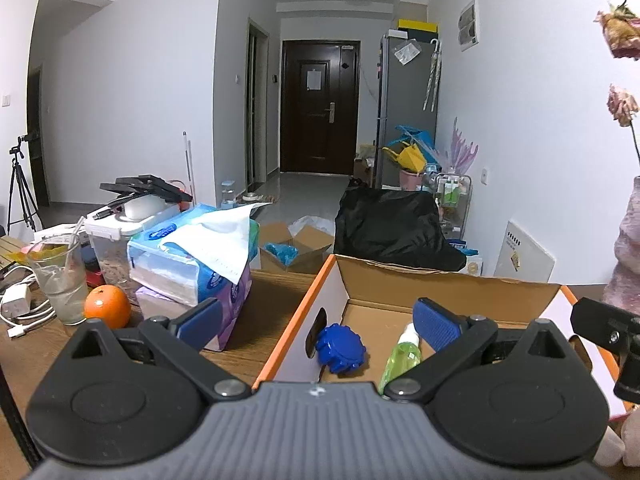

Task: Organize rigid objects
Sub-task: 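Withdraw both open tools from the box back over the table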

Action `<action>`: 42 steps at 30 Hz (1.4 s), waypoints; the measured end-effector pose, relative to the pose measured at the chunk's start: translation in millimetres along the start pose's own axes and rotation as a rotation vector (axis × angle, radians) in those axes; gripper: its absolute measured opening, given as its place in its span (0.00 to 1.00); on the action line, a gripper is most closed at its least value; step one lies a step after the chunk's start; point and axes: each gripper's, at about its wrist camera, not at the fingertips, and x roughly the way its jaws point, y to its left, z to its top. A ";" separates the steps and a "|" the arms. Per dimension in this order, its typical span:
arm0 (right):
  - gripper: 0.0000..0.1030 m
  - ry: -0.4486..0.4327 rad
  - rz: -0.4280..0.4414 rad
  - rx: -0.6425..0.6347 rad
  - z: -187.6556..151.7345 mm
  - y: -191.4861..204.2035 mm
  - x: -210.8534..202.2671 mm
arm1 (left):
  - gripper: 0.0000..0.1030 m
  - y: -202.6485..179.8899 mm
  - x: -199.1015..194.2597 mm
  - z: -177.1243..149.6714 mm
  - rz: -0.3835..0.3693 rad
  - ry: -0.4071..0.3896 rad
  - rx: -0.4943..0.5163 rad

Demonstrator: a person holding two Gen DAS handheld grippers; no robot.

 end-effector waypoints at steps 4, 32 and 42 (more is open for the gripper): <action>1.00 -0.003 0.002 -0.015 -5.1 -1.0 -14.9 | 1.00 3.2 -13.4 -4.6 0.001 -0.012 0.009; 1.00 0.000 -0.052 -0.104 -51.6 -16.1 -102.7 | 1.00 41.9 -91.8 -51.3 0.035 -0.002 -0.007; 1.00 -0.003 -0.060 -0.110 -70.6 -20.6 -130.2 | 1.00 48.8 -121.8 -67.2 0.034 -0.007 -0.010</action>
